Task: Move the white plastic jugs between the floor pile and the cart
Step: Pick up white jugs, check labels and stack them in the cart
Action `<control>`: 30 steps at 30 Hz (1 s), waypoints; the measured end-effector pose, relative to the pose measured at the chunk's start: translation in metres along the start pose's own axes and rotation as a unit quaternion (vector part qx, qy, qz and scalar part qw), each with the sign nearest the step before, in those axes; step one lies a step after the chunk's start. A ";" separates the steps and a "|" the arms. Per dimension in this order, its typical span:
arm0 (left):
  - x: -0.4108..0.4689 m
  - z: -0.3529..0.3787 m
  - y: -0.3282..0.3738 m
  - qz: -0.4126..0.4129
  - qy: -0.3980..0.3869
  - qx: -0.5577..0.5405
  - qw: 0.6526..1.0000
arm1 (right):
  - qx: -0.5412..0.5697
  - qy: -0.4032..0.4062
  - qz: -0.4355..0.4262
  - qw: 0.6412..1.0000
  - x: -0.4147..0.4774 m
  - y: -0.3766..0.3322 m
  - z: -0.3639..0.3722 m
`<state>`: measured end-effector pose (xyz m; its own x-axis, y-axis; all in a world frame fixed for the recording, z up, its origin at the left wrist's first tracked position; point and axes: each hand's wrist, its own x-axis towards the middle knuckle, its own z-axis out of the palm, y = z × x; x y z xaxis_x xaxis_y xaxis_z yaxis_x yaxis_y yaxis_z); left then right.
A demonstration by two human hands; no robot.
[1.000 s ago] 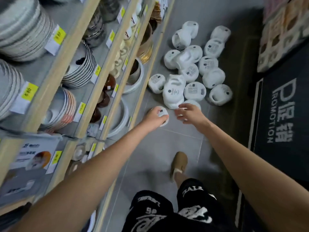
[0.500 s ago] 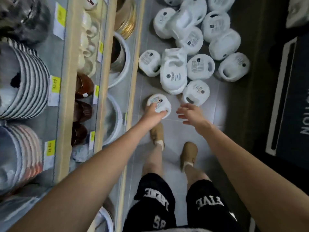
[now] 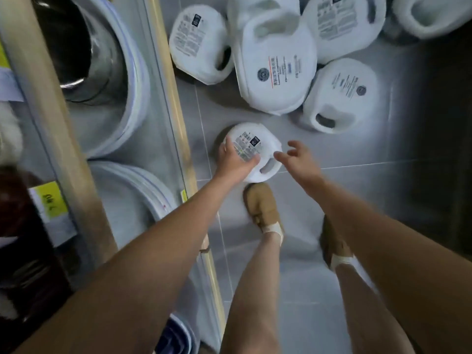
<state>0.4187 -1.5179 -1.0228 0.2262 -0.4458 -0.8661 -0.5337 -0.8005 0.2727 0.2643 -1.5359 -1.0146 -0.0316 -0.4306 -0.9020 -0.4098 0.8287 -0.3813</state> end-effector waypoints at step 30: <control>0.122 0.030 -0.073 0.011 -0.082 -0.200 0.976 | 0.021 -0.058 -0.076 0.995 0.123 0.093 0.027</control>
<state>0.4608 -1.5017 -1.1615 0.0674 -0.4217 -0.9042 -0.1694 -0.8980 0.4062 0.2471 -1.5024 -1.1662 0.1345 -0.5098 -0.8497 -0.3629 0.7726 -0.5210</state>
